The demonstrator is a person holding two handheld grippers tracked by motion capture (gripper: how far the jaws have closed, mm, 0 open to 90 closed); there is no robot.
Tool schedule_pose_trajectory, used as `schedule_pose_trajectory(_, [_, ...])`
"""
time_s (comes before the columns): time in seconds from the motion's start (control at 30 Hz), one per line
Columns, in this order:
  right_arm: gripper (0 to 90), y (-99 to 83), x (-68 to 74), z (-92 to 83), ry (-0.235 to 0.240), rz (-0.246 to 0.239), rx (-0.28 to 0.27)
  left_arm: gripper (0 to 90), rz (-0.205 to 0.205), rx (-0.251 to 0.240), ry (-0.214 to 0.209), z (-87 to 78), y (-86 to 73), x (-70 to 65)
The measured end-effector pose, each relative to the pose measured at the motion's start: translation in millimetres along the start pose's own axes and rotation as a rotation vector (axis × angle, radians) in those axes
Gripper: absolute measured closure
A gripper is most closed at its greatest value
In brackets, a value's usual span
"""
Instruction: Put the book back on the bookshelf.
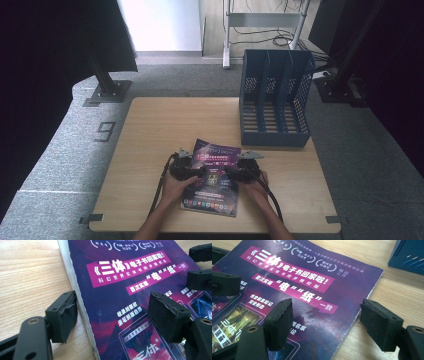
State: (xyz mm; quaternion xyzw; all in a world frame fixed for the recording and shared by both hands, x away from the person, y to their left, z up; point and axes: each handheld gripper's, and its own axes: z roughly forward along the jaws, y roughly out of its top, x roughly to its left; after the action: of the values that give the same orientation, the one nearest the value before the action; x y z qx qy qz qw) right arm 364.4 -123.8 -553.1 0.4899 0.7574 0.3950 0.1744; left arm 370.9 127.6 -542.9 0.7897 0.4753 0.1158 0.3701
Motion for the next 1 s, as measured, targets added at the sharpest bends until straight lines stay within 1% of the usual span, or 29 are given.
schedule_pose_trajectory(0.07, [26.3, -0.1, 0.4, -0.1, -0.001, 0.002, 0.001, 24.7, 0.005, -0.002, 0.001, -1.7, 0.0, -0.9])
schedule_pose_trajectory(0.13, [26.4, -0.2, 0.7, -0.1, -0.003, 0.003, 0.0, 25.6, -0.005, -0.01, -0.015, -4.8, 0.5, 0.2])
schedule_pose_trajectory(0.23, [26.5, -0.2, 0.6, -0.1, -0.003, 0.003, 0.0, 26.2, -0.04, -0.03, -0.061, -10.3, 1.5, 3.3])
schedule_pose_trajectory(0.3, [26.4, -0.2, 0.6, -0.2, -0.003, 0.003, 0.0, 27.1, -0.052, -0.049, -0.097, -14.4, 2.3, 4.5])
schedule_pose_trajectory(0.33, [26.4, -0.2, 0.6, -0.2, -0.003, 0.003, 0.0, 27.4, -0.056, -0.056, -0.122, -16.4, 2.9, 4.8])
schedule_pose_trajectory(0.37, [26.5, -0.2, 0.6, -0.1, -0.003, 0.004, 0.0, 28.7, -0.068, -0.061, -0.164, -17.6, 3.3, 4.9])
schedule_pose_trajectory(0.4, [26.5, -0.1, 0.6, -0.1, -0.003, 0.004, 0.0, 31.2, -0.077, -0.058, -0.225, -17.2, 3.3, 4.7])
schedule_pose_trajectory(0.43, [26.5, -0.1, 0.7, -0.3, -0.003, 0.006, 0.001, 32.2, -0.068, -0.06, -0.246, -16.5, 3.1, 2.9])
schedule_pose_trajectory(0.47, [26.5, -0.2, 0.7, -0.3, -0.003, 0.006, 0.001, 32.2, -0.035, -0.068, -0.203, -16.5, 3.0, -1.0])
schedule_pose_trajectory(0.5, [26.5, -0.2, 0.7, -0.3, -0.003, 0.006, 0.001, 34.2, -0.02, -0.073, -0.182, -16.1, 3.1, -2.4])
schedule_pose_trajectory(0.53, [26.5, -0.2, 0.6, -0.3, -0.003, 0.006, 0.001, 34.7, -0.014, -0.074, -0.173, -14.9, 3.6, -2.7])
schedule_pose_trajectory(0.57, [26.5, -0.2, 0.6, -0.3, -0.003, 0.006, 0.001, 34.7, -0.017, -0.074, -0.17, -13.7, 4.0, -2.4])
schedule_pose_trajectory(0.6, [26.6, -0.2, 0.6, -0.3, -0.003, 0.006, 0.001, 35.1, -0.016, -0.064, -0.162, -11.4, 5.2, -1.4])
schedule_pose_trajectory(0.73, [26.5, -0.2, 0.5, -0.2, -0.003, 0.005, 0.0, 37.8, 0.021, -0.029, -0.119, -5.3, 12.0, -2.7])
schedule_pose_trajectory(0.77, [26.5, -0.2, 0.5, -0.2, -0.003, 0.005, 0.0, 37.8, 0.024, -0.036, -0.114, -4.7, 13.3, -3.6])
schedule_pose_trajectory(0.87, [26.5, -0.2, 0.5, -0.3, -0.003, 0.005, 0.001, 42.6, 0.039, -0.027, -0.093, -3.2, 17.0, -5.7])
schedule_pose_trajectory(0.9, [26.5, -0.2, 0.5, -0.3, -0.003, 0.005, 0.001, 42.6, 0.046, -0.027, -0.08, -2.6, 17.6, -6.3])
schedule_pose_trajectory(0.93, [26.5, -0.2, 0.5, -0.2, -0.003, 0.005, 0.001, 46.0, 0.051, -0.029, -0.065, -1.1, 18.0, -6.4])
schedule_pose_trajectory(1.0, [26.5, -0.2, 0.5, -0.2, -0.003, 0.005, 0.001, 46.8, 0.049, -0.03, -0.056, -0.1, 17.9, -5.9])
